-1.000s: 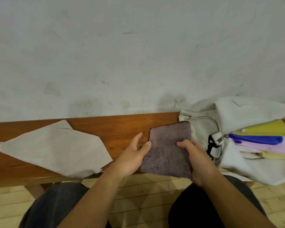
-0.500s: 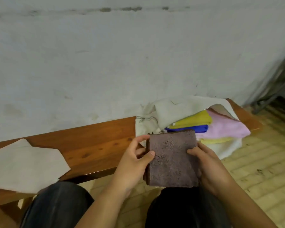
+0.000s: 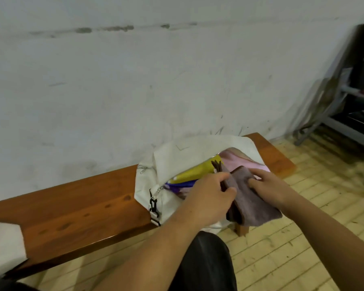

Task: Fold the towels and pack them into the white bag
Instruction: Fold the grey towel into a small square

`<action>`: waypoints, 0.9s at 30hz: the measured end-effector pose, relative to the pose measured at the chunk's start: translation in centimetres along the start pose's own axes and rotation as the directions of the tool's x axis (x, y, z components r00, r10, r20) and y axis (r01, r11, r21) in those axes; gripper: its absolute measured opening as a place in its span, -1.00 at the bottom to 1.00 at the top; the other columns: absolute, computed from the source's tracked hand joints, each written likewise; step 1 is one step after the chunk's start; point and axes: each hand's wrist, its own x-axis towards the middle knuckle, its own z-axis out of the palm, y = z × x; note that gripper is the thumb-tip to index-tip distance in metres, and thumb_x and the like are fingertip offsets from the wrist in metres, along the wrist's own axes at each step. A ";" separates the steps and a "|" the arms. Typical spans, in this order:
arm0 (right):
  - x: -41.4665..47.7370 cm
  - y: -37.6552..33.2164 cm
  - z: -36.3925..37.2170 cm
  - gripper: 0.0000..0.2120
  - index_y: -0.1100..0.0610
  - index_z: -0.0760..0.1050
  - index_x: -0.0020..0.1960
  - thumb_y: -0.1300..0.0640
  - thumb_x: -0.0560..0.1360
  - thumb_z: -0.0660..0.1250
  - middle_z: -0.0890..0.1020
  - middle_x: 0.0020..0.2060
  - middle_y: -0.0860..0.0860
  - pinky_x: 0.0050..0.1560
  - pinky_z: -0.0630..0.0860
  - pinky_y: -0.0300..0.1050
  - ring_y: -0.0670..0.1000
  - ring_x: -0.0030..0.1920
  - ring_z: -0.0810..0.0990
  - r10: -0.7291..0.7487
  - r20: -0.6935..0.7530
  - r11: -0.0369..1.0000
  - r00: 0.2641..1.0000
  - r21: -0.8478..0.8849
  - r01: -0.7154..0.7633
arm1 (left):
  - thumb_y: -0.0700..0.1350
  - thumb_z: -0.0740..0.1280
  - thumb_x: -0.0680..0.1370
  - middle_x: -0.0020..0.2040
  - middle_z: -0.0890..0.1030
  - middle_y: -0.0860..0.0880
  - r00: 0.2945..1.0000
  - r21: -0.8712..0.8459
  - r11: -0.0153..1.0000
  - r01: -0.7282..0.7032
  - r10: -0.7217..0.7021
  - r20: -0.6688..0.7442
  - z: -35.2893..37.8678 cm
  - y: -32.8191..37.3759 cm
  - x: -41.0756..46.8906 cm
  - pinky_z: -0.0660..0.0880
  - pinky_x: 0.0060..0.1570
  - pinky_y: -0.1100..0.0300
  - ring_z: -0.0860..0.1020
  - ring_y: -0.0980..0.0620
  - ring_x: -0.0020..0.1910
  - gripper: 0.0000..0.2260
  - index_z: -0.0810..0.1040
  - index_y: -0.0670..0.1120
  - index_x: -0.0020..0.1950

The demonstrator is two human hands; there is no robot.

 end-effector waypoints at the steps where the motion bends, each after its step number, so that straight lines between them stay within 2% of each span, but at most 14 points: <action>1: 1.1 -0.4 -0.6 -0.62 -0.11 0.51 0.37 0.16 0.61 0.24 0.58 0.27 -0.11 0.27 0.51 -0.05 -0.02 0.27 0.55 -0.035 0.032 0.998 0.999 -0.051 0.037 | -0.03 0.28 0.64 0.20 0.58 0.12 1.000 0.011 1.000 0.004 -0.005 0.019 -0.2 0.7 0.8 0.36 -0.12 0.51 0.47 0.24 0.04 -0.67 0.50 0.01 0.41; 3: 3.1 -1.2 -1.4 -0.54 -0.13 0.41 0.49 0.14 0.62 0.24 0.48 0.40 -0.09 0.32 0.37 -0.11 0.02 0.42 0.42 -0.058 0.113 0.984 0.992 -0.162 0.076 | -0.02 0.27 0.64 0.24 0.60 0.04 0.998 0.049 0.998 0.031 -0.033 0.048 -0.3 1.8 2.4 0.39 -0.14 0.43 0.50 0.18 0.07 -0.69 0.50 -0.02 0.38; 5: 5.0 -1.7 -1.7 -0.52 -0.12 0.31 0.55 0.10 0.65 0.22 0.45 0.46 0.01 0.32 0.34 -0.08 0.09 0.41 0.42 -0.054 0.211 0.958 0.976 -0.265 0.111 | -0.03 0.26 0.63 0.14 0.64 -0.01 0.996 0.073 0.996 0.056 -0.061 0.065 -0.1 2.6 3.6 0.51 -0.14 0.30 0.58 0.11 0.01 -0.79 0.54 0.02 0.25; 6: 5.6 -2.1 -1.9 -0.54 -0.09 0.32 0.55 0.09 0.67 0.22 0.46 0.46 0.04 0.32 0.34 -0.08 0.09 0.39 0.43 -0.056 0.245 0.946 0.968 -0.297 0.130 | -0.04 0.25 0.63 0.07 0.65 -0.04 0.995 0.085 0.994 0.061 -0.067 0.071 0.1 3.0 4.2 0.55 -0.11 0.21 0.61 0.07 -0.02 -0.88 0.52 0.01 0.13; 8: 6.6 -2.7 -2.6 -0.60 -0.04 0.37 0.51 0.11 0.68 0.22 0.47 0.45 0.02 0.37 0.34 -0.08 0.07 0.38 0.44 -0.073 0.271 0.942 0.960 -0.297 0.155 | -0.06 0.25 0.62 -0.01 0.66 -0.09 0.995 0.120 0.992 0.046 -0.056 0.082 0.5 3.6 5.3 0.59 -0.04 0.09 0.63 -0.01 -0.04 -0.85 0.54 -0.11 0.06; 10: 7.3 -2.7 -3.6 -0.59 0.00 0.37 0.51 0.19 0.67 0.21 0.45 0.45 -0.02 0.41 0.32 -0.08 0.07 0.42 0.42 -0.065 0.252 0.942 0.965 -0.304 0.142 | -0.07 0.24 0.62 0.01 0.66 -0.14 0.994 0.192 0.981 0.025 -0.044 0.097 1.0 4.1 6.5 0.56 -0.08 0.06 0.62 -0.07 -0.02 -0.80 0.57 -0.17 0.07; 12: 7.7 -2.1 -4.4 -0.57 0.05 0.36 0.50 0.25 0.66 0.18 0.49 0.37 0.00 0.32 0.36 -0.07 0.12 0.38 0.44 -0.047 0.202 0.925 0.978 -0.360 0.119 | -0.07 0.23 0.64 0.03 0.64 -0.15 0.994 0.315 0.949 -0.029 -0.006 0.111 1.5 4.6 7.9 0.48 -0.17 0.07 0.58 -0.12 -0.05 -0.80 0.55 -0.18 0.07; 14: 7.9 -1.2 -4.7 -0.51 -0.05 0.33 0.52 0.25 0.63 0.19 0.53 0.32 0.03 0.22 0.42 -0.04 0.15 0.29 0.49 -0.046 0.152 0.915 0.987 -0.389 0.103 | -0.08 0.22 0.64 -0.01 0.58 -0.13 0.988 0.445 0.893 -0.071 0.003 0.153 2.0 4.9 9.5 0.40 -0.18 0.11 0.50 -0.08 -0.10 -0.79 0.54 -0.17 0.15; 17: 8.3 0.2 -3.9 -0.42 -0.15 0.21 0.55 0.21 0.61 0.24 0.57 0.29 0.16 0.25 0.50 0.11 0.21 0.22 0.54 -0.046 0.097 0.914 0.994 -0.397 0.081 | -0.13 0.22 0.63 -0.17 0.52 -0.06 0.966 0.579 0.812 -0.072 -0.087 0.242 2.8 4.9 12.0 0.46 -0.14 0.13 0.53 -0.06 -0.12 -0.85 0.55 -0.13 0.10; 20: 8.8 0.9 -2.7 -0.51 -0.18 0.22 0.41 0.17 0.59 0.28 0.63 0.02 0.11 0.02 0.60 0.13 0.16 -0.03 0.60 -0.100 0.051 0.920 0.994 -0.376 0.112 | -0.14 0.24 0.63 0.08 0.60 -0.15 0.933 0.686 0.727 -0.039 -0.220 0.286 3.3 4.4 13.8 0.49 0.19 0.02 0.56 -0.15 0.14 -0.78 0.57 -0.16 0.22; 22: 9.4 0.9 -2.0 -0.65 -0.12 0.25 0.23 0.18 0.56 0.28 0.59 -0.11 0.07 -0.14 0.57 0.06 0.13 -0.13 0.57 -0.122 0.025 0.929 0.992 -0.349 0.123 | -0.11 0.25 0.62 0.27 0.56 -0.17 0.922 0.774 0.632 -0.039 -0.276 0.272 3.9 4.1 14.3 0.38 0.35 -0.06 0.50 -0.18 0.27 -0.74 0.55 -0.13 0.28; 23: 9.6 0.7 -1.8 -0.66 -0.10 0.26 0.22 0.20 0.56 0.27 0.58 -0.12 0.06 -0.19 0.52 0.01 0.10 -0.15 0.56 -0.129 0.011 0.937 0.992 -0.326 0.126 | -0.08 0.25 0.62 0.33 0.51 -0.16 0.924 0.817 0.575 -0.050 -0.284 0.256 4.3 3.9 14.4 0.30 0.41 -0.09 0.43 -0.18 0.34 -0.71 0.52 -0.10 0.32; 25: 10.2 0.7 -1.5 -0.52 -0.11 0.25 0.41 0.22 0.57 0.26 0.58 -0.05 0.05 -0.18 0.45 -0.05 0.07 -0.14 0.53 -0.122 0.004 0.945 0.992 -0.304 0.118 | -0.02 0.23 0.63 0.43 0.41 -0.16 0.936 0.881 0.470 -0.056 -0.283 0.210 5.0 3.6 14.4 0.13 0.47 -0.13 0.29 -0.19 0.45 -0.63 0.45 -0.07 0.42; 27: 10.3 0.6 -1.0 -0.35 -0.14 0.11 0.57 0.24 0.60 0.24 0.52 0.00 0.07 -0.16 0.44 -0.09 0.06 -0.14 0.51 -0.111 0.033 0.928 0.993 -0.354 0.116 | -0.01 0.21 0.65 0.49 0.33 -0.17 0.946 0.904 0.428 -0.021 -0.285 0.157 5.2 3.1 14.5 0.09 0.49 -0.14 0.22 -0.20 0.49 -0.58 0.37 -0.08 0.50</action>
